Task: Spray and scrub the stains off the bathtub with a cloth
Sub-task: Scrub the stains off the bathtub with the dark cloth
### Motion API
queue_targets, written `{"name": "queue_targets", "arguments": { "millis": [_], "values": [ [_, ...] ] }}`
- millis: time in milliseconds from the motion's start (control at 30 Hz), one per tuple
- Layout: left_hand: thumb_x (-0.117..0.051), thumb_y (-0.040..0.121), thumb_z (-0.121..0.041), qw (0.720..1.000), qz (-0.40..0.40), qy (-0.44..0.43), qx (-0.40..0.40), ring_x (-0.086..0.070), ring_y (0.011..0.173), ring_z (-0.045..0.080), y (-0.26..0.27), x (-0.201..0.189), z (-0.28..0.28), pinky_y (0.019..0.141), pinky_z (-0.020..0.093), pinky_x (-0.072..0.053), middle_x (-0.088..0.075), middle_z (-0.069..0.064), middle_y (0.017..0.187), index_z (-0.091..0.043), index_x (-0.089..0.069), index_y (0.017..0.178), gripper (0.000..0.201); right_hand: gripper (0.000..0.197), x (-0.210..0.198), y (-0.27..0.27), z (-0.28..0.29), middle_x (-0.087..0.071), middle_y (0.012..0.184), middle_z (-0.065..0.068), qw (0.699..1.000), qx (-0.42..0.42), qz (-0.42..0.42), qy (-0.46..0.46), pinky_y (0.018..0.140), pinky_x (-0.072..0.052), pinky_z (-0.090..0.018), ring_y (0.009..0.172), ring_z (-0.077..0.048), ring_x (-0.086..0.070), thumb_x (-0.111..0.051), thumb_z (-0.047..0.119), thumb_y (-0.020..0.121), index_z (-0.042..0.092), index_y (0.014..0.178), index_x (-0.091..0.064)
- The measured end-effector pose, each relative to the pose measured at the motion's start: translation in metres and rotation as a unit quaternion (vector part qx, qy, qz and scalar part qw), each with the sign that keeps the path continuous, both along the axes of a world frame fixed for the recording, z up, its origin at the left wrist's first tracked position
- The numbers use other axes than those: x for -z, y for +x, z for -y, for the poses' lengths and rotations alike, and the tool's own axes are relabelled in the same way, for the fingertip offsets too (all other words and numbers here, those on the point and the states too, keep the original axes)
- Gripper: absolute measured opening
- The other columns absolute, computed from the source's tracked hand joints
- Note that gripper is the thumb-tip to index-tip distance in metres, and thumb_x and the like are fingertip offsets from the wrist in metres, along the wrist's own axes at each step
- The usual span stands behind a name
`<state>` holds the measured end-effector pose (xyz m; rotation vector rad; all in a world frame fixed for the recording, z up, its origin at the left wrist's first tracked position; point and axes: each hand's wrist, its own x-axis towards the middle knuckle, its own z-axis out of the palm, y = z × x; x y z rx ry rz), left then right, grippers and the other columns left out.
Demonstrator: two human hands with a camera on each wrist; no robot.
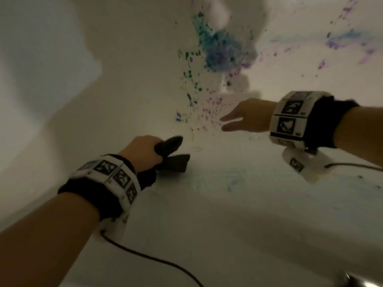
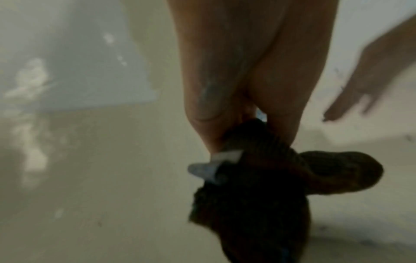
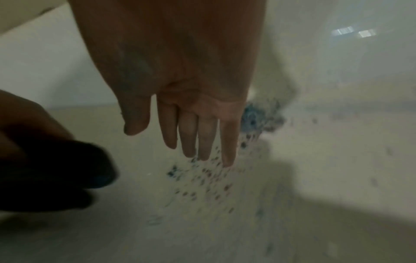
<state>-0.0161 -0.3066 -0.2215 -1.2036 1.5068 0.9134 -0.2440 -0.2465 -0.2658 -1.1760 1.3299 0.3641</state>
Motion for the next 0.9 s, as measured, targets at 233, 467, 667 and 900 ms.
{"name": "queue_targets", "arguments": {
  "millis": [233, 467, 667, 900],
  "values": [
    [-0.067, 0.078, -0.014, 0.958, -0.133, -0.152, -0.204, -0.056, 0.087, 0.024, -0.027, -0.023, -0.018, 0.077, 0.029, -0.046, -0.058, 0.007, 0.092, -0.012, -0.061, 0.097, 0.021, 0.048, -0.046, 0.043, -0.023, -0.047, 0.139, 0.000, 0.961, 0.233, 0.130, 0.069, 0.101, -0.043, -0.039, 0.123, -0.023, -0.047, -0.042, 0.043, 0.094, 0.033, 0.141, -0.035],
    [-0.067, 0.078, -0.015, 0.882, -0.197, -0.169, -0.394, -0.063, 0.091, 0.029, -0.054, -0.028, -0.015, 0.085, 0.044, -0.053, -0.062, 0.009, 0.091, -0.013, -0.055, 0.087, 0.016, 0.056, -0.054, 0.033, 0.006, -0.048, 0.137, 0.006, 0.924, 0.344, 0.160, 0.051, 0.092, -0.051, -0.041, 0.123, -0.017, -0.048, -0.054, 0.046, 0.087, 0.039, 0.139, -0.035],
    [-0.063, 0.078, -0.011, 0.856, -0.198, -0.238, -0.415, -0.060, 0.096, 0.029, -0.062, -0.025, -0.015, 0.085, 0.044, -0.052, -0.057, 0.009, 0.096, -0.010, -0.048, 0.090, 0.019, 0.025, -0.061, 0.002, 0.009, -0.065, 0.116, 0.009, 0.987, 0.130, 0.033, -0.089, 0.097, -0.041, -0.025, 0.102, -0.008, -0.058, -0.064, 0.039, 0.082, 0.016, 0.085, -0.071],
    [-0.071, 0.073, -0.009, 0.798, -0.252, -0.218, -0.502, -0.066, 0.085, 0.029, -0.096, -0.032, -0.014, 0.077, 0.043, -0.055, -0.066, 0.010, 0.089, -0.022, -0.050, 0.070, 0.026, 0.063, -0.064, -0.013, 0.002, -0.050, 0.128, 0.003, 0.948, 0.275, 0.121, -0.104, 0.079, -0.056, -0.028, 0.100, -0.015, -0.063, -0.074, 0.016, 0.074, 0.023, 0.128, -0.043]
  ]
}}
